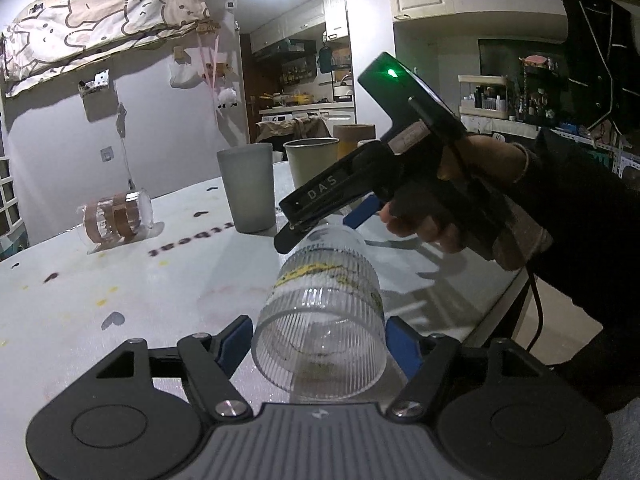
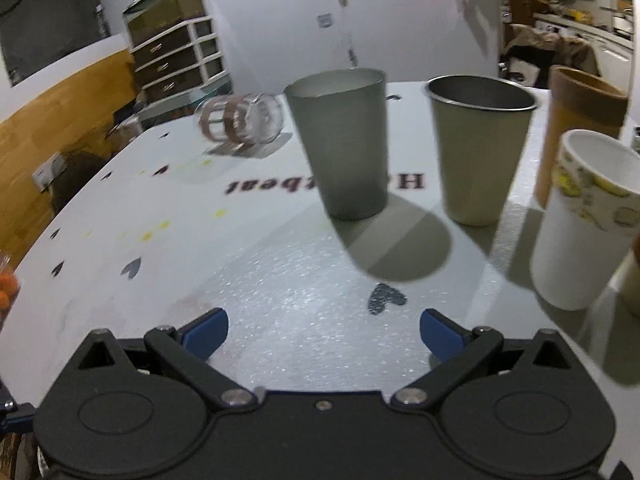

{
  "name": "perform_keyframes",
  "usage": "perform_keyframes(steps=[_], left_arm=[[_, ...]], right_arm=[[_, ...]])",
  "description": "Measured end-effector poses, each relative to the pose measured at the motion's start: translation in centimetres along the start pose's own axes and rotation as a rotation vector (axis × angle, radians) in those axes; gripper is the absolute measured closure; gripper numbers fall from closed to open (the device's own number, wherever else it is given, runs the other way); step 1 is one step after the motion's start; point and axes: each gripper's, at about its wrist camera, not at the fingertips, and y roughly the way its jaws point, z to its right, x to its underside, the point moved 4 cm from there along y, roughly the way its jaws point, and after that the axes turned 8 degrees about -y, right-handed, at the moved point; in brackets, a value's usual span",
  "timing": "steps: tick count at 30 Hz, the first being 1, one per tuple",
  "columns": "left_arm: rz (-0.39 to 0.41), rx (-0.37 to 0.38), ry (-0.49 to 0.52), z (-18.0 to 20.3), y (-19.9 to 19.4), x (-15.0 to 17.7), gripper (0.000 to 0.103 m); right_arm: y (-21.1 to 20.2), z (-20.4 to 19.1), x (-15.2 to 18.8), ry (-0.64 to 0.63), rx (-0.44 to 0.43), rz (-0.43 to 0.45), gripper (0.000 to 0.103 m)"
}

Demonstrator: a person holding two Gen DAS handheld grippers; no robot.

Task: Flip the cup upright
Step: 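Lift the clear glass with the left tool and carry it toward the cups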

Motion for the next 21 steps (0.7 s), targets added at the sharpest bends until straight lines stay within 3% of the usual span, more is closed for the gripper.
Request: perform_keyframes(steps=[11, 21], left_arm=[[-0.003, -0.077, -0.084, -2.3, 0.2, 0.3, 0.026], [0.020, -0.137, -0.193, -4.8, 1.6, -0.6, 0.026]], right_arm=[[-0.5, 0.7, 0.9, -0.057, 0.076, -0.054, 0.000], [-5.0, -0.7, 4.7, -0.021, -0.024, -0.059, 0.000]])
